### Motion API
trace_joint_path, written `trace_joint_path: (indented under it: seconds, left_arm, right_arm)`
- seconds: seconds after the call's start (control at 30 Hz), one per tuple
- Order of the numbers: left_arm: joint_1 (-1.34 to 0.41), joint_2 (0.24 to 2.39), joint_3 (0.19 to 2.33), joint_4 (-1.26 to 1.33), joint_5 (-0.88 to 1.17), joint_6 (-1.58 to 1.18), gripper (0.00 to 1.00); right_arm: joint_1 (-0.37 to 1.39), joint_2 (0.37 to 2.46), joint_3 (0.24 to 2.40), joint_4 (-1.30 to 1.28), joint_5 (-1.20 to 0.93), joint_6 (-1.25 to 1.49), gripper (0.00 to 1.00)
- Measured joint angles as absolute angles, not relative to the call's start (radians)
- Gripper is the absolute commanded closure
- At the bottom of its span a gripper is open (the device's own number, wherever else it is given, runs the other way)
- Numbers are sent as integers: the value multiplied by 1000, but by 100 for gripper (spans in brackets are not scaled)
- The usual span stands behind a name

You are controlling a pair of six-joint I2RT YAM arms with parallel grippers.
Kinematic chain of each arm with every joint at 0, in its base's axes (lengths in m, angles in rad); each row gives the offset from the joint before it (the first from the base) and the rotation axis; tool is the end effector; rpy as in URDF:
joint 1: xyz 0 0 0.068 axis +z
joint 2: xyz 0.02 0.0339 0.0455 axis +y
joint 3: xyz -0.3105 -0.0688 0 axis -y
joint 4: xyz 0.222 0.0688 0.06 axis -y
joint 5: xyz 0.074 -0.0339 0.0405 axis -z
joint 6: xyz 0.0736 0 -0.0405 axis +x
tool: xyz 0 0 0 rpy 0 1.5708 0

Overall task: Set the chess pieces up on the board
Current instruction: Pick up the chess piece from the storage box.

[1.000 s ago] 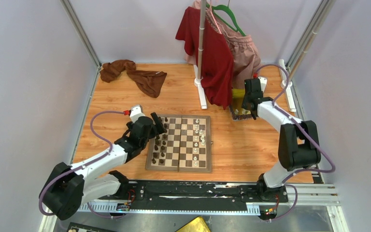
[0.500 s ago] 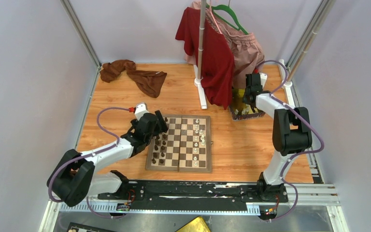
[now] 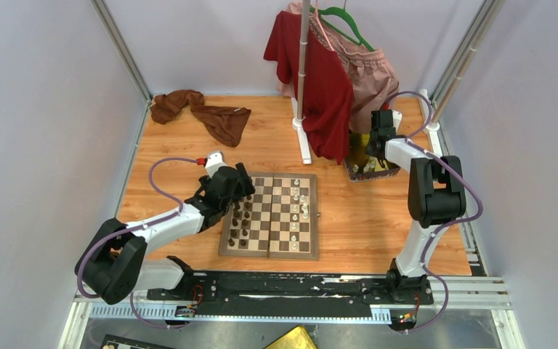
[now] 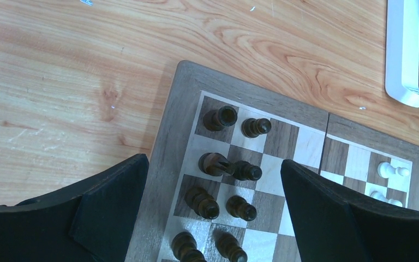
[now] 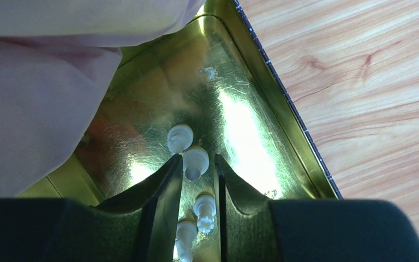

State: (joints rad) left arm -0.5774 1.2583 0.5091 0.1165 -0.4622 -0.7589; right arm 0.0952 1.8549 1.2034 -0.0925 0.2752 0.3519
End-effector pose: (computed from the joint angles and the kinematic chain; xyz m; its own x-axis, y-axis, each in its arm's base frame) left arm 0.2196 -0.1039 0.2190 -0.4884 -0.4169 -0.7666 -0.2051 0.9087 -0.3636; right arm 0.4265 0.0206 0.2266 -0.5958 0.2763 -0.7541 0.3333 0.9393 0.0809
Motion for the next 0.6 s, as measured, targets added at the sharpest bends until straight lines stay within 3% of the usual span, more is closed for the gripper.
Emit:
trace_joint_path:
  seconds: [0.37,0.6]
  left_arm:
    - [-577,1261,509,118,-457,-759,0]
    - [-577,1225,509,109,-455,-759,0]
  right_arm:
    - [87,1866,1204,-91,252,348,98]
    - [85,1863,1204,-95,243,348,100]
